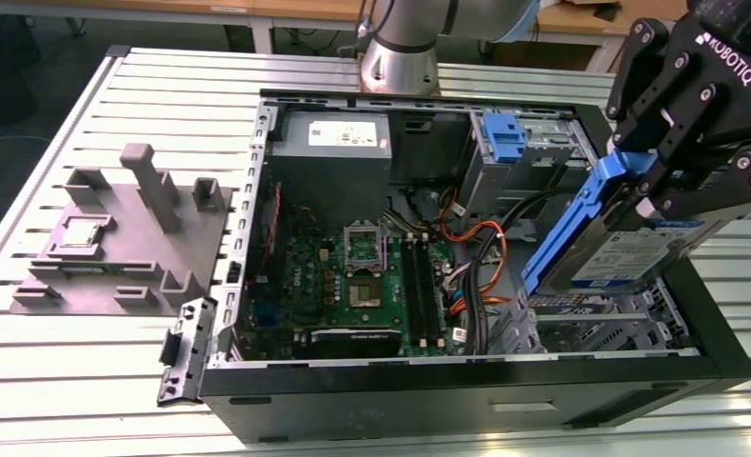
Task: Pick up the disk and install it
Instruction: 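Insert the disk into the insertion slot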
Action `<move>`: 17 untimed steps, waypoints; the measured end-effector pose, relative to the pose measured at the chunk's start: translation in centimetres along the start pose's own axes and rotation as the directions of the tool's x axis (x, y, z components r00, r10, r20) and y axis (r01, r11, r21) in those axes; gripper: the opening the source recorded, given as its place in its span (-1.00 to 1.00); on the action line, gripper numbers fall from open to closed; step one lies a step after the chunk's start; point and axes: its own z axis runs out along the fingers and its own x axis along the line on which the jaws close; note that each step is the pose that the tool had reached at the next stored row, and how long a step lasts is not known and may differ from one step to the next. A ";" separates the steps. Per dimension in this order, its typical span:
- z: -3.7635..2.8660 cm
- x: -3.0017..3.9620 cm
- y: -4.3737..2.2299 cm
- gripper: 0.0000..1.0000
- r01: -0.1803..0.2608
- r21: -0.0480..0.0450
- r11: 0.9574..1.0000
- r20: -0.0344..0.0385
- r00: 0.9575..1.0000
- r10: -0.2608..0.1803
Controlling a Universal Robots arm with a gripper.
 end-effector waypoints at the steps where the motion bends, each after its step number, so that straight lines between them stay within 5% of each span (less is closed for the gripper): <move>1: 0.10 0.00 -0.08 -0.26 0.000 0.000 1.000 0.000 1.000 0.000; 17: 1.28 0.15 -1.03 -0.26 -0.007 0.000 1.000 0.000 1.000 0.007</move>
